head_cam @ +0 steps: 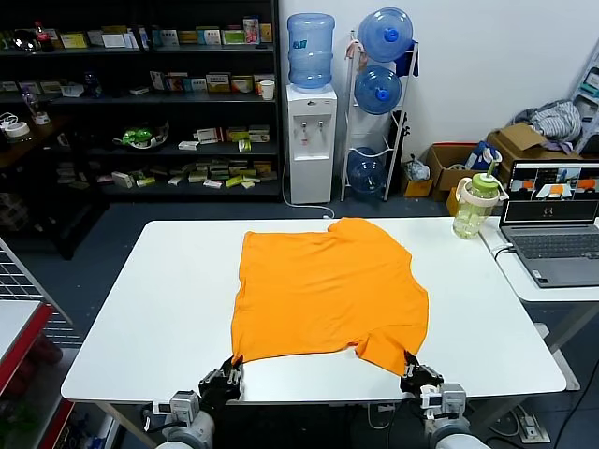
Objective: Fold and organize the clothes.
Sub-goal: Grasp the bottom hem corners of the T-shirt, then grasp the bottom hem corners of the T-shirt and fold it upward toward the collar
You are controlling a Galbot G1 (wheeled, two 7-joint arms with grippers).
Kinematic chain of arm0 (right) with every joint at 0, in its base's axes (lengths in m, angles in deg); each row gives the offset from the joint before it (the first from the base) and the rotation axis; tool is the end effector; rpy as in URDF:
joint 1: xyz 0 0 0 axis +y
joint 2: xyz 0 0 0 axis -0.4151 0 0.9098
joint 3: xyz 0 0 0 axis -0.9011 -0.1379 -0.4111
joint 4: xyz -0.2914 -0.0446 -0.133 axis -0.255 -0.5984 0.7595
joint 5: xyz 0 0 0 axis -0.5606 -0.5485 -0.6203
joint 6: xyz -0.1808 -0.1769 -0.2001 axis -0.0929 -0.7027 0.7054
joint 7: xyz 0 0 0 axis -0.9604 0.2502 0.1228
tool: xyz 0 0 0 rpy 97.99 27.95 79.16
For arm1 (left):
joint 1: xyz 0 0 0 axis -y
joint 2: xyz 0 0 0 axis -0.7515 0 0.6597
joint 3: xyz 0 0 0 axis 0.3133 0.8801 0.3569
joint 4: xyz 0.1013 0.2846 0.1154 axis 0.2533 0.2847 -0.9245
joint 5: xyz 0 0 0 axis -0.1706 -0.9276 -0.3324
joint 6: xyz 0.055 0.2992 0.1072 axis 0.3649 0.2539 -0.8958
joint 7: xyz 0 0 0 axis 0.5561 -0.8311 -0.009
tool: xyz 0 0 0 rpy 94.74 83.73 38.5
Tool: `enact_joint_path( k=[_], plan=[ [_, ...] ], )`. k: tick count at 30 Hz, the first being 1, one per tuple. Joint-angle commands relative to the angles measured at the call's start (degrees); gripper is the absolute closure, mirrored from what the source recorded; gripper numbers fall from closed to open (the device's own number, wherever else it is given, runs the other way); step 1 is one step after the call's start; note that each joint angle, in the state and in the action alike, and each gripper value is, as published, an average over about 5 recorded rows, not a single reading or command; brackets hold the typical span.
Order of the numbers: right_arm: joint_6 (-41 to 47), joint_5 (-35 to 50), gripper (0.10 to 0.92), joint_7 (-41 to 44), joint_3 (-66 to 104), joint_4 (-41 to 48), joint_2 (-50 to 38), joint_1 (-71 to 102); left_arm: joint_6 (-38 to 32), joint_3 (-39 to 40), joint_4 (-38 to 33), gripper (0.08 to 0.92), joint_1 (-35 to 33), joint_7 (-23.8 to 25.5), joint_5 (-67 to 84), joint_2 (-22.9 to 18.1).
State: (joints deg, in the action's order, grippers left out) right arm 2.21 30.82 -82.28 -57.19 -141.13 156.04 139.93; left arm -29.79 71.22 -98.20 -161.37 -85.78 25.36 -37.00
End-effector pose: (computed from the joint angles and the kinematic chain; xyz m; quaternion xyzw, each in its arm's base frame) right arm 0.1811 -0.0397 -0.3322 0.0027 -0.9635 -0.0154 0.2672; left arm 0.1751 0.0087 -0.3422 -0.0652 -0.9614 0.0693 0.2584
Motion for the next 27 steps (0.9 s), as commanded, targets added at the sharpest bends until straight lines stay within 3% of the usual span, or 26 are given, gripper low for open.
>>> enact_joint_path(
  k=[1,6,20,27],
  plan=[
    [-0.28,0.32,0.901,-0.03,-0.02,-0.75,-0.1,0.51,-0.73,0.09,-0.41,0.835,-0.56,-0.29,-0.82,0.26],
    [-0.6,1.4,0.901,-0.64,0.25,-4.34,-1.35,3.9,-0.91,-0.38,-2.85,0.909,-2.27,-0.74,0.06,1.07],
    [-2.42,6.96,0.901,-3.34,4.09,-18.27,-8.62,23.71,-0.34,-6.61,-17.13,0.909,-15.42,-5.07,10.56,9.28],
    [-4.74,6.62,0.901,-4.11,3.64,-19.14,-7.72,21.62,-0.78,-7.25,-20.54,0.909,-16.56,-4.86,11.61,9.18]
  ],
)
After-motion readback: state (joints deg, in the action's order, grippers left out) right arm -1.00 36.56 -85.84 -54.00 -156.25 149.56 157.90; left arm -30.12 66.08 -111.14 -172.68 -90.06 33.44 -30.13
